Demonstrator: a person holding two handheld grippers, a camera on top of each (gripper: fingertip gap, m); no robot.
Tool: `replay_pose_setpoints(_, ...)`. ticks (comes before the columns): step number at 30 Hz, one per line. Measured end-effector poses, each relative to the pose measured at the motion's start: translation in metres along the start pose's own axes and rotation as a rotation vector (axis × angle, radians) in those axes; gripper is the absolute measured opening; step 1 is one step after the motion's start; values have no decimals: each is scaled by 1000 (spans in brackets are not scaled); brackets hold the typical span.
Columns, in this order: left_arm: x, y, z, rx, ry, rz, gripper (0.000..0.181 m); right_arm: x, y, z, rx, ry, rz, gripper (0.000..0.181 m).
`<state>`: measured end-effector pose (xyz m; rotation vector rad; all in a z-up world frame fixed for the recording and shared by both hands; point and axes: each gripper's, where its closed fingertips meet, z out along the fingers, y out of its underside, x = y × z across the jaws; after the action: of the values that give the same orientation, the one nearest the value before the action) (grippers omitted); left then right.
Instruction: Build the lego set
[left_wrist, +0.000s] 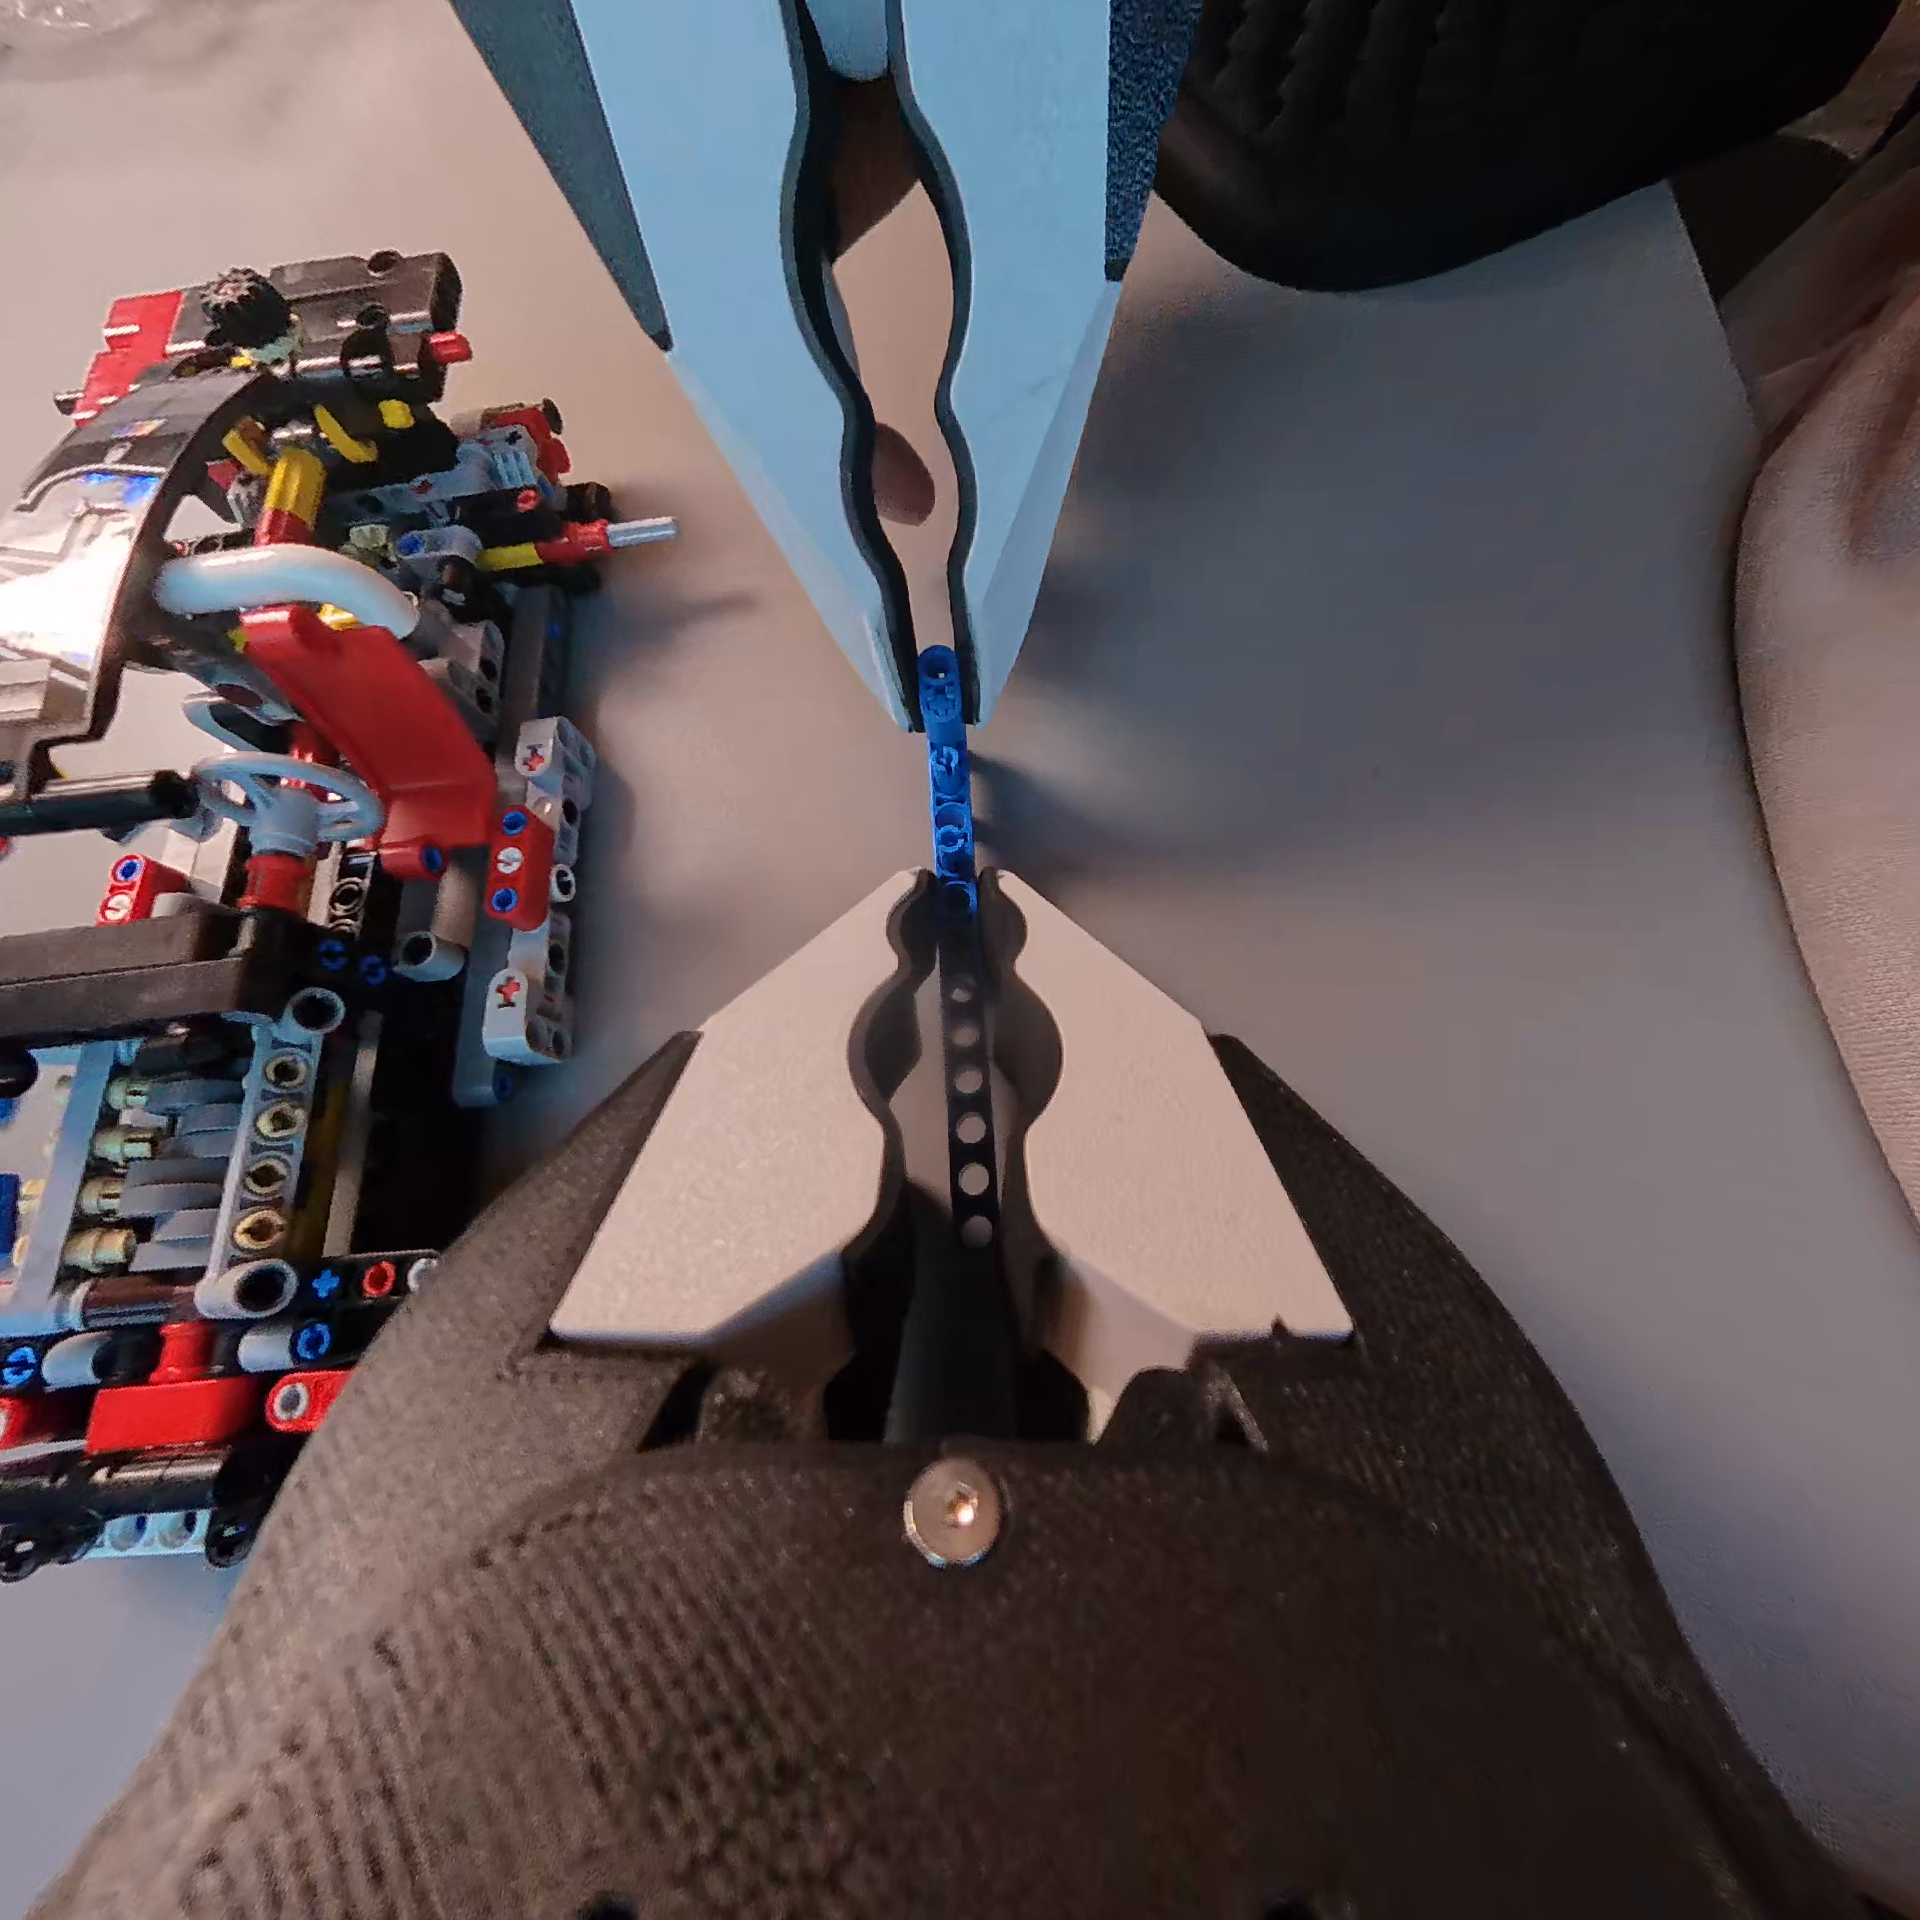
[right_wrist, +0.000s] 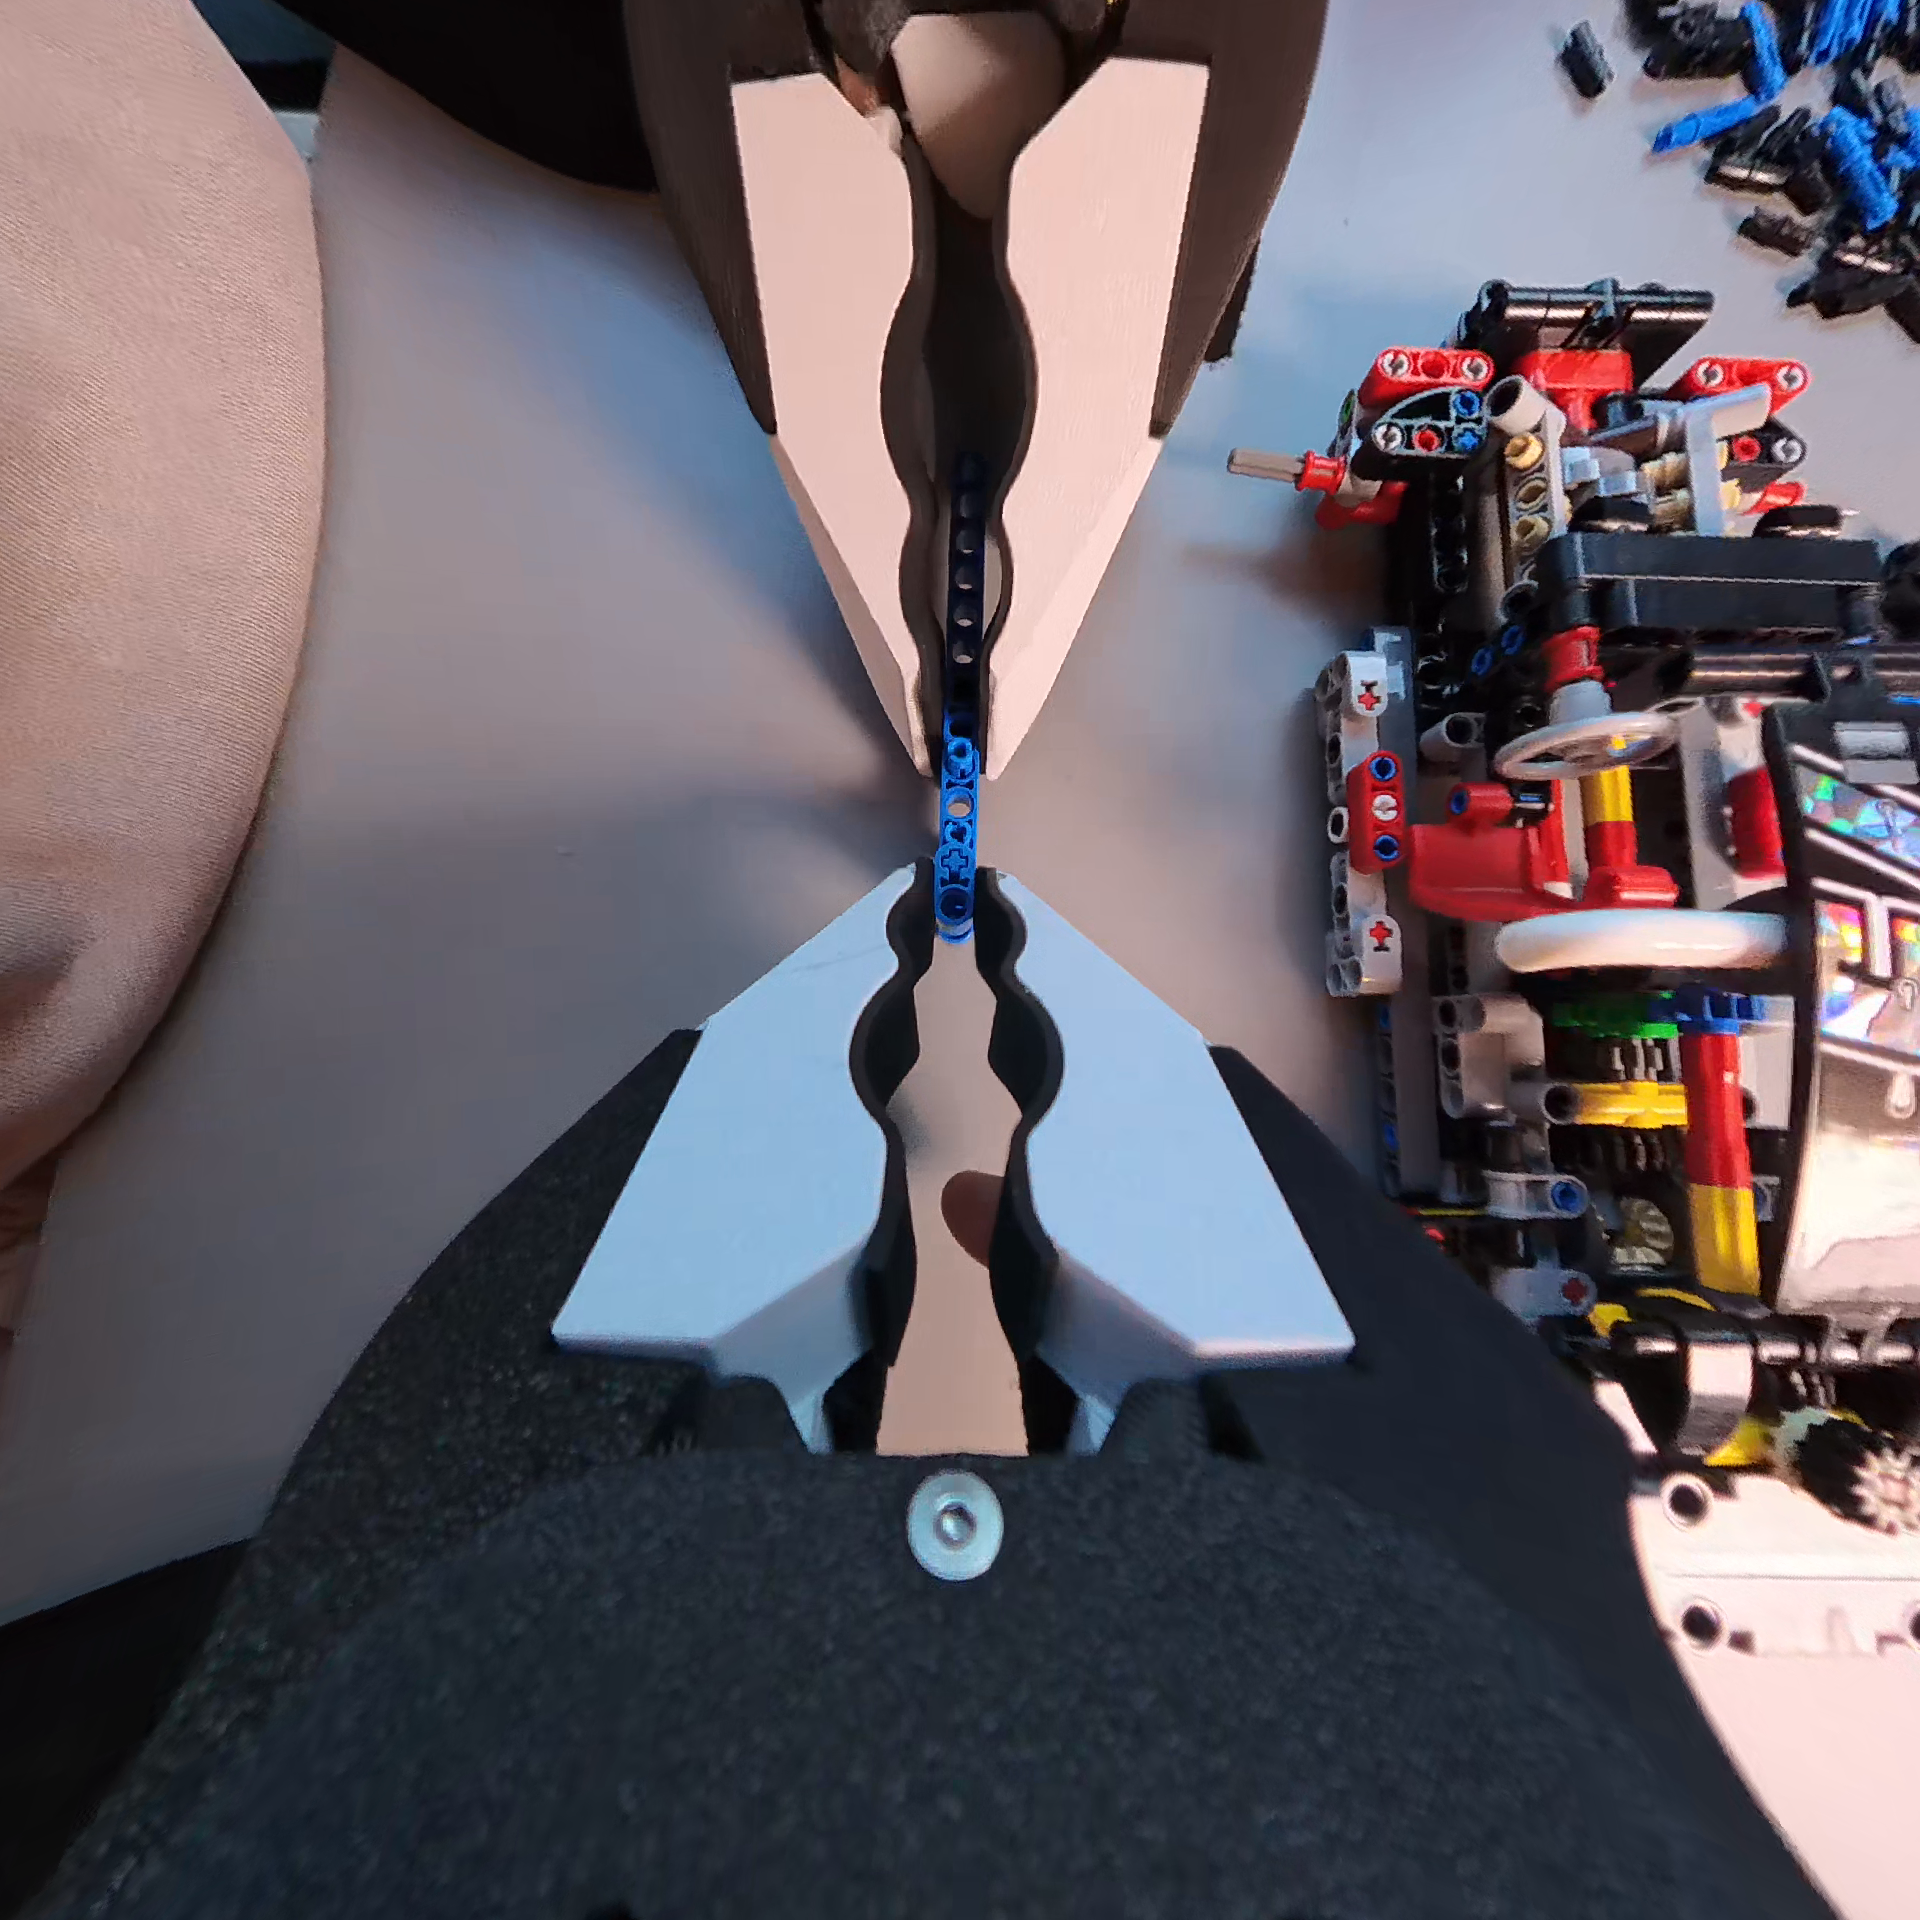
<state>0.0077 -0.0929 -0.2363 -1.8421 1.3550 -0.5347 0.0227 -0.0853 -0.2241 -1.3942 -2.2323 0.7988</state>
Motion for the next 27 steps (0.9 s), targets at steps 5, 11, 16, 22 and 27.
replay_pose_setpoints(5,0,0,0,1,13,-2,7,0,0,0,73,-21,12,7)
replay_pose_setpoints(11,0,0,0,2,-1,32,7,0,-1,0,128,-54,36,7)
replay_pose_setpoints(16,1,0,0,3,-14,58,7,0,-2,-1,167,-88,51,6)
replay_pose_setpoints(22,1,0,0,4,-3,45,7,-2,-2,0,177,-57,-18,6)
replay_pose_setpoints(27,1,0,0,3,8,22,6,-3,-2,0,193,-32,-4,6)
